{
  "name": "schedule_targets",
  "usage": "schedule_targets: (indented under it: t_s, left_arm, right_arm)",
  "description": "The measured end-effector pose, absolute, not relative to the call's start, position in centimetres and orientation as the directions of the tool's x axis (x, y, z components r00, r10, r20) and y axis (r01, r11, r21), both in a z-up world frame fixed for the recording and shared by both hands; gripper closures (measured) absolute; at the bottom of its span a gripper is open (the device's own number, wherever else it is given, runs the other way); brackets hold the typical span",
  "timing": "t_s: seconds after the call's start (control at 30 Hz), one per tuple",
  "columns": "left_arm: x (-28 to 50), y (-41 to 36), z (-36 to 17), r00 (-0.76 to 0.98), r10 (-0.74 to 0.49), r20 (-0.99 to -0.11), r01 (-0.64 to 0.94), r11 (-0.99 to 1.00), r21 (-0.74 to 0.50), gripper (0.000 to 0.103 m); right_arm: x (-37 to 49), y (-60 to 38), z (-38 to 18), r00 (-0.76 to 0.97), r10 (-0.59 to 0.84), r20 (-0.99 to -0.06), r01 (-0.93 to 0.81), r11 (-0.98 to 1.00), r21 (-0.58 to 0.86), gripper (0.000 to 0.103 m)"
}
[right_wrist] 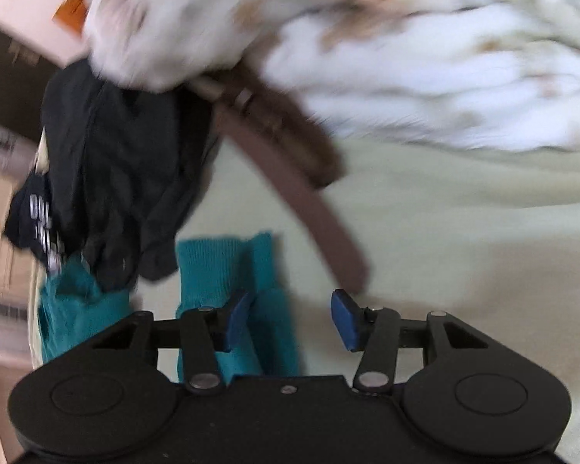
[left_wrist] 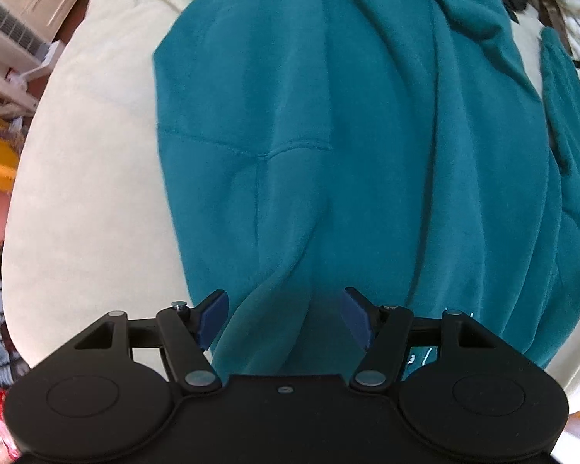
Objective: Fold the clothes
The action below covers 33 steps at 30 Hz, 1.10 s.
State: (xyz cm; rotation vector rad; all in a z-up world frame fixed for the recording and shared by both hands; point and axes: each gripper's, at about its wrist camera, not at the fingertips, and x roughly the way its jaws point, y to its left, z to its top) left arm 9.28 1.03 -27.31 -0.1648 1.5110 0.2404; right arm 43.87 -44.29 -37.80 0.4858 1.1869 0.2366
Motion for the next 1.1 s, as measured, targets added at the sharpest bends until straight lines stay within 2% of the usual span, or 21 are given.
schedule_targets:
  t_s: [0.03, 0.07, 0.13, 0.17, 0.2, 0.23, 0.43, 0.53, 0.67, 0.93, 1.1]
  left_arm:
    - [9.3, 0.9, -27.4, 0.041, 0.055, -0.998, -0.256, 0.966, 0.043, 0.034]
    - [9.4, 0.8, -27.6, 0.039, 0.056, -0.998, -0.253, 0.966, 0.044, 0.034]
    - [9.3, 0.6, -28.0, 0.028, 0.055, -0.998, -0.262, 0.964, 0.046, 0.034]
    - [9.0, 0.9, -27.9, 0.026, 0.059, -0.998, -0.266, 0.963, 0.050, 0.034]
    - [8.6, 1.2, -27.8, 0.025, 0.063, -0.998, -0.271, 0.961, 0.054, 0.034]
    - [8.5, 1.3, -27.8, 0.025, 0.063, -0.998, -0.279, 0.959, 0.054, 0.034]
    - [8.4, 2.0, -27.5, 0.043, 0.073, -0.996, -0.308, 0.950, 0.056, 0.034]
    - [8.1, 2.3, -27.2, 0.056, 0.077, -0.995, -0.325, 0.944, 0.055, 0.034]
    - [7.7, 2.6, -26.9, 0.064, 0.078, -0.995, -0.334, 0.941, 0.053, 0.034]
    - [6.3, 2.6, -26.8, 0.069, 0.100, -0.993, -0.322, 0.944, 0.073, 0.034]
    - [4.5, 2.7, -26.8, 0.052, 0.116, -0.992, -0.327, 0.940, 0.093, 0.034]
  right_arm:
    - [44.0, -44.0, -37.9, 0.359, 0.438, -0.824, 0.069, 0.868, 0.492, 0.047]
    - [44.2, -43.6, -38.2, 0.346, 0.457, -0.819, 0.068, 0.859, 0.508, 0.039]
    - [44.9, -42.6, -38.2, 0.334, 0.442, -0.832, 0.035, 0.877, 0.480, 0.041]
    - [45.3, -41.8, -38.0, 0.330, 0.403, -0.854, -0.002, 0.905, 0.426, 0.063]
    - [45.5, -40.8, -37.8, 0.322, 0.358, -0.877, -0.049, 0.931, 0.362, 0.097]
    - [45.6, -40.3, -37.7, 0.317, 0.342, -0.885, -0.074, 0.939, 0.337, 0.100]
    - [44.5, -42.6, -34.8, 0.411, 0.354, -0.840, 0.000, 0.922, 0.388, 0.101]
    - [43.0, -46.2, -32.7, 0.490, 0.329, -0.807, 0.084, 0.904, 0.420, 0.101]
    - [41.4, -50.0, -30.6, 0.526, 0.266, -0.808, 0.147, 0.907, 0.395, 0.101]
    - [39.5, -56.0, -32.8, 0.499, 0.094, -0.861, 0.354, 0.885, 0.302, 0.102]
    - [38.5, -56.7, -34.2, 0.468, 0.049, -0.882, 0.373, 0.894, 0.248, 0.101]
